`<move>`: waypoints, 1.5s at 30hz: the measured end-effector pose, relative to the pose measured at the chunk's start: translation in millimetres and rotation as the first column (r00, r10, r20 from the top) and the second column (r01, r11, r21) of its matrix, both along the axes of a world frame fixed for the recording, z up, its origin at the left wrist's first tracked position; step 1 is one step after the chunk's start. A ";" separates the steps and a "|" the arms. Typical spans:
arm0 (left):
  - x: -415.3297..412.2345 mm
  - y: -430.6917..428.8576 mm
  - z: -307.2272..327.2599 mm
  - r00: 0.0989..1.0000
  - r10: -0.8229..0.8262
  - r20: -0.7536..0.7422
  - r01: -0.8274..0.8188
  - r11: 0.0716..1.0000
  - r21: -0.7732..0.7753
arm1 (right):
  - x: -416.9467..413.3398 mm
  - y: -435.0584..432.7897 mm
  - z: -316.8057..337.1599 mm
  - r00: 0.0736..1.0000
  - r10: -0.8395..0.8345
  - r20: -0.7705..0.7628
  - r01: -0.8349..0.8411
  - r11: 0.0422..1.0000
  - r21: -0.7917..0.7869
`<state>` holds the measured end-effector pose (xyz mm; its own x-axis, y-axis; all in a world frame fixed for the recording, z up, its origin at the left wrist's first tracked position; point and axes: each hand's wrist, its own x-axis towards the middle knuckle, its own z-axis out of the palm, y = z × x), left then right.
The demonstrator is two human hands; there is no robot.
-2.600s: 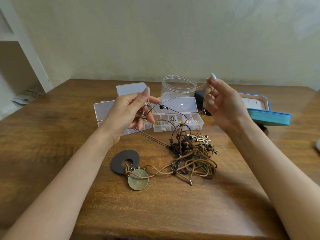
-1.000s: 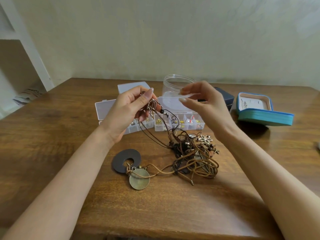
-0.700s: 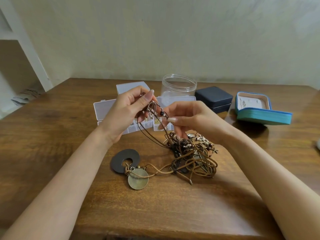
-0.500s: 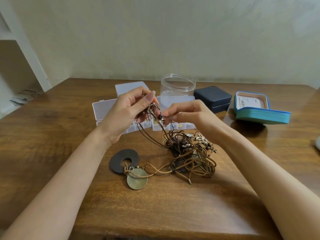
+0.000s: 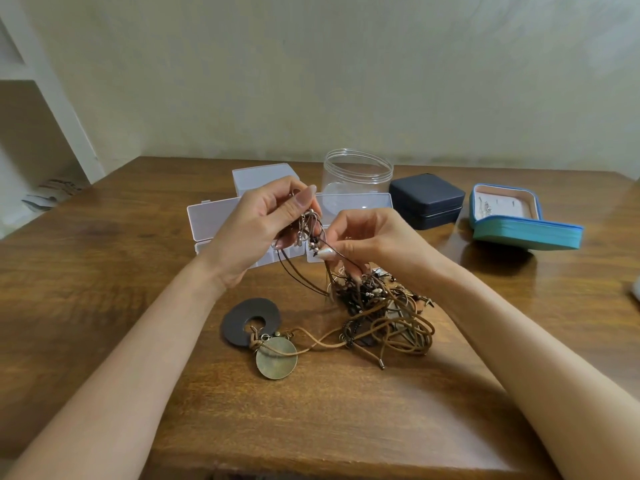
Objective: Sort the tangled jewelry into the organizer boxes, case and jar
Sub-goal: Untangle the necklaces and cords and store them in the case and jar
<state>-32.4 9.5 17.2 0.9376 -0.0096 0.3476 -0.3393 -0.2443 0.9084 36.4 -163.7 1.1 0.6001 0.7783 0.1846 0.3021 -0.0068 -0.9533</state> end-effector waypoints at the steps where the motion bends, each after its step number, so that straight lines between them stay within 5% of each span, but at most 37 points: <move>1: 0.2 0.1 0.0 1.000 0.001 -0.001 -0.001 1.000 -0.001 | 0.2 0.1 0.1 0.999 -0.034 0.005 0.034 0.999 0.019; 11: 0.2 -1.4 -0.1 0.999 0.025 -0.035 -0.026 0.999 -0.030 | 2.3 -9.6 14.6 0.976 -0.217 0.030 0.204 0.951 0.233; 16: 0.2 -0.8 0.6 0.998 0.035 -0.057 -0.041 0.994 -0.101 | -8.1 -7.8 17.7 0.944 -0.263 0.201 0.219 0.951 0.217; 20: -0.6 -0.4 1.7 0.996 0.024 -0.081 -0.035 0.990 -0.135 | -5.2 -6.3 13.8 0.823 -0.390 0.412 0.358 0.921 0.155; 29: -1.9 -0.8 3.1 0.986 -0.040 -0.160 -0.012 0.950 -0.312 | -7.9 -6.0 16.5 0.941 -0.312 0.134 0.271 0.928 0.256; 35: -2.1 0.1 5.0 0.991 -0.022 -0.131 -0.028 0.930 -0.367 | -11.6 -4.9 11.2 0.900 -0.305 0.310 0.264 0.950 0.169; 40: -2.6 0.0 5.9 0.993 -0.028 -0.118 -0.016 0.937 -0.350 | -9.6 -6.8 13.1 0.951 -0.275 0.140 0.251 0.953 0.170; 45: -1.0 -0.5 3.2 0.992 -0.031 -0.123 -0.010 0.948 -0.319 | -7.4 -5.5 10.6 0.969 -0.160 0.190 0.164 0.987 -0.004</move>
